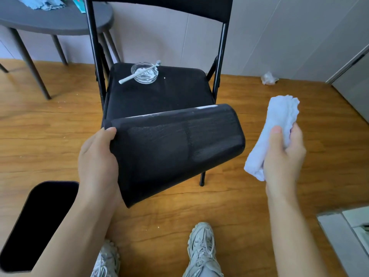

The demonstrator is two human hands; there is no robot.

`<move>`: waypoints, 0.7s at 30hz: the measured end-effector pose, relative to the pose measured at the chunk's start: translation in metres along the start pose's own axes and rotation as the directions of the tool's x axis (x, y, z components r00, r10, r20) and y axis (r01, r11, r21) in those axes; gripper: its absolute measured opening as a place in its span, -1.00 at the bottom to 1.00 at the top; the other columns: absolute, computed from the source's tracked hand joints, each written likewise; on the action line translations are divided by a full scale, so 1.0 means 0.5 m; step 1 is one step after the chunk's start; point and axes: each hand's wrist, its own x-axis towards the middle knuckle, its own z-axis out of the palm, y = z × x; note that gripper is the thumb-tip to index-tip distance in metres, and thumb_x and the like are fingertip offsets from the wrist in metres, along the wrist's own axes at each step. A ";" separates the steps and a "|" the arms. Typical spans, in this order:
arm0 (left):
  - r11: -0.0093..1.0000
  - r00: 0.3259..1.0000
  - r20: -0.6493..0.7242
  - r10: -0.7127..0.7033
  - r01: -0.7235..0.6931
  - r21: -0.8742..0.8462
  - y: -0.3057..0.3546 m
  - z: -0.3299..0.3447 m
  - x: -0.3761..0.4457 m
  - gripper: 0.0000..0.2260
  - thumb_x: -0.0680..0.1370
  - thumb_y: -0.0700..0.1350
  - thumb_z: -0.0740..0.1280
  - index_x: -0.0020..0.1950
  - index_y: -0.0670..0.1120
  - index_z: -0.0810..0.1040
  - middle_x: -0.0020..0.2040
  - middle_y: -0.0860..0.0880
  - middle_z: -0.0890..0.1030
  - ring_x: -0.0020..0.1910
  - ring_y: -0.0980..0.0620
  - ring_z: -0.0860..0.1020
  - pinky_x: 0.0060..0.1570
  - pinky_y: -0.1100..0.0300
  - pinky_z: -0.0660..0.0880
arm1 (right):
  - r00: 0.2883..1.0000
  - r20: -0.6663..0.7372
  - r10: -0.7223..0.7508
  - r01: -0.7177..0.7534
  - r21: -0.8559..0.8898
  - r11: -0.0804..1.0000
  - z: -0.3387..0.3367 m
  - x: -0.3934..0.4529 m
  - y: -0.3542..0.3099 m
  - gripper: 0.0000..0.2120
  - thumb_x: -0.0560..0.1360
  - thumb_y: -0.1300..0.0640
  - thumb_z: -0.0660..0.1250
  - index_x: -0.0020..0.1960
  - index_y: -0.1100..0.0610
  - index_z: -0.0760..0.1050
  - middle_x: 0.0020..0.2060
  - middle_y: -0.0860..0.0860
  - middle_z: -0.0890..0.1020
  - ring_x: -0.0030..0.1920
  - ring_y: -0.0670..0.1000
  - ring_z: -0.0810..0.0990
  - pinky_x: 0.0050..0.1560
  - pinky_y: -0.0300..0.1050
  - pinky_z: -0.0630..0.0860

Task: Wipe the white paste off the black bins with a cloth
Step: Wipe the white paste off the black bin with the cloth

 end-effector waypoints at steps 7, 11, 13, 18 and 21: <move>0.994 0.995 0.035 -0.097 0.099 -0.036 0.007 0.008 -0.006 -0.84 0.55 0.05 0.33 0.04 0.02 0.62 -0.08 0.07 0.71 -0.04 0.00 0.66 -0.03 0.01 0.57 | 0.990 0.141 0.001 -0.013 0.083 0.996 0.010 -0.017 -0.027 -0.58 0.55 -0.02 0.18 0.37 0.07 0.39 0.18 -0.04 0.57 0.14 -0.08 0.54 -0.03 -0.36 0.47; 0.998 0.998 0.027 -0.062 0.063 -0.017 0.012 0.015 -0.005 -0.81 0.58 0.12 0.31 -0.01 0.03 0.61 -0.12 0.10 0.71 -0.05 0.04 0.68 -0.04 0.04 0.58 | 0.983 0.145 -0.108 0.106 0.017 0.994 0.015 -0.043 -0.044 -0.49 0.50 -0.08 0.16 0.41 0.05 0.36 0.25 -0.09 0.54 0.22 -0.09 0.51 0.16 -0.16 0.50; 0.997 0.996 0.040 -0.074 0.075 -0.028 0.016 0.018 -0.004 -0.79 0.58 0.14 0.30 0.00 0.04 0.60 -0.13 0.09 0.72 -0.10 0.07 0.69 -0.14 0.09 0.57 | 0.983 0.146 -0.107 0.112 -0.025 0.993 0.022 -0.050 -0.042 -0.50 0.50 -0.08 0.16 0.41 0.03 0.35 0.25 -0.09 0.53 0.22 -0.07 0.50 0.16 -0.12 0.48; 0.992 0.993 0.047 -0.112 0.114 -0.048 0.023 0.019 -0.004 -0.79 0.57 0.17 0.30 -0.06 0.06 0.58 -0.29 0.12 0.71 -0.26 0.11 0.70 -0.25 0.13 0.58 | 0.979 0.189 0.078 -0.096 0.090 0.991 0.027 -0.034 -0.017 -0.67 0.60 0.02 0.17 0.32 0.09 0.42 0.09 -0.04 0.60 0.09 -0.07 0.56 -0.05 -0.25 0.46; 0.996 0.995 0.047 -0.084 0.084 0.001 0.025 0.018 -0.007 -0.83 0.58 0.07 0.32 -0.11 0.03 0.60 -0.32 0.10 0.69 -0.17 0.04 0.68 -0.14 0.07 0.57 | 0.965 0.232 0.125 -0.171 0.194 0.966 0.025 -0.031 -0.017 -0.74 0.61 0.04 0.18 0.23 0.09 0.47 -0.06 -0.12 0.60 -0.05 -0.15 0.56 -0.07 -0.20 0.46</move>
